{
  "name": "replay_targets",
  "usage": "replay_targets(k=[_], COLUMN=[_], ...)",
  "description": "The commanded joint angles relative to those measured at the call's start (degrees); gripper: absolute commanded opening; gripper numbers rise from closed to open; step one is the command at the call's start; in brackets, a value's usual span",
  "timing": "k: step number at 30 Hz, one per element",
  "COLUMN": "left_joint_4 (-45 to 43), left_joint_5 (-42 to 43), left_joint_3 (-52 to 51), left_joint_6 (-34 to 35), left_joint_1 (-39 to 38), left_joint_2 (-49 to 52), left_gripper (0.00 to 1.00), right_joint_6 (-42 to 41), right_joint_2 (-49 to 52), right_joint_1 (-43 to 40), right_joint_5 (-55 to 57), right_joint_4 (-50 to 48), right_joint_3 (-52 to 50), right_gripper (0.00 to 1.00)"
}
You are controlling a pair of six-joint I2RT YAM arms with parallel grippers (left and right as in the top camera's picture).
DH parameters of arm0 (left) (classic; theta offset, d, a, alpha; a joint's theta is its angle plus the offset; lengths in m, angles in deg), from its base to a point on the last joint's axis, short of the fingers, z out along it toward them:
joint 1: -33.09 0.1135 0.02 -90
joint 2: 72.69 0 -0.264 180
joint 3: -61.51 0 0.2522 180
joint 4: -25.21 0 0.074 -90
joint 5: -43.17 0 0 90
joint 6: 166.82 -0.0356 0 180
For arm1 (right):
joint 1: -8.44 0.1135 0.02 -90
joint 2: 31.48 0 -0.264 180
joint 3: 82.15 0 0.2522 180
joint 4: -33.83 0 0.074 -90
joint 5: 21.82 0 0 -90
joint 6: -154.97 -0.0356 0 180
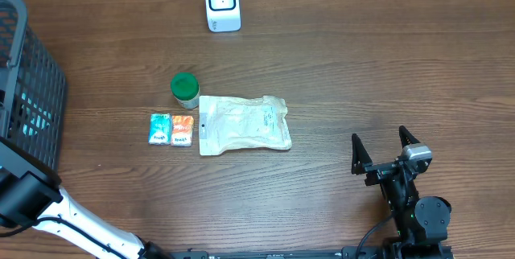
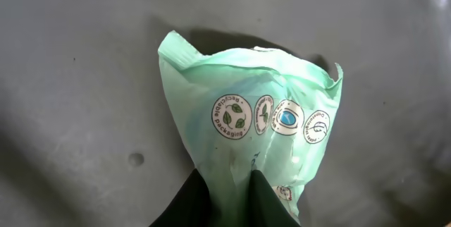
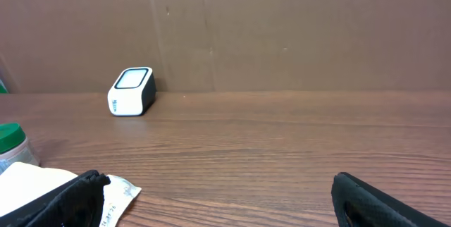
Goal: Scan the item barcode
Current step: 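Grasp the mint-green tissue wipes pack with the left gripper, then carry the tissue pack out and set it left of the packets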
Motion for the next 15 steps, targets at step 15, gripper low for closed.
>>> replay_targets(k=[15], left_joint_4=[12.0], left_joint_5=[-2.6], left_joint_3=[12.3], left_joint_6=[-2.3], left_joint_1=[0.2], left_joint_2=[-20.7], left_gripper=[0.04], right_joint_6=[-0.2], right_joint_2=[-0.6], right_joint_1=[-0.2], right_joint_5=[-0.3], right_joint_4=[-0.3], right_joint_3=[-0.6], right_gripper=[1.00])
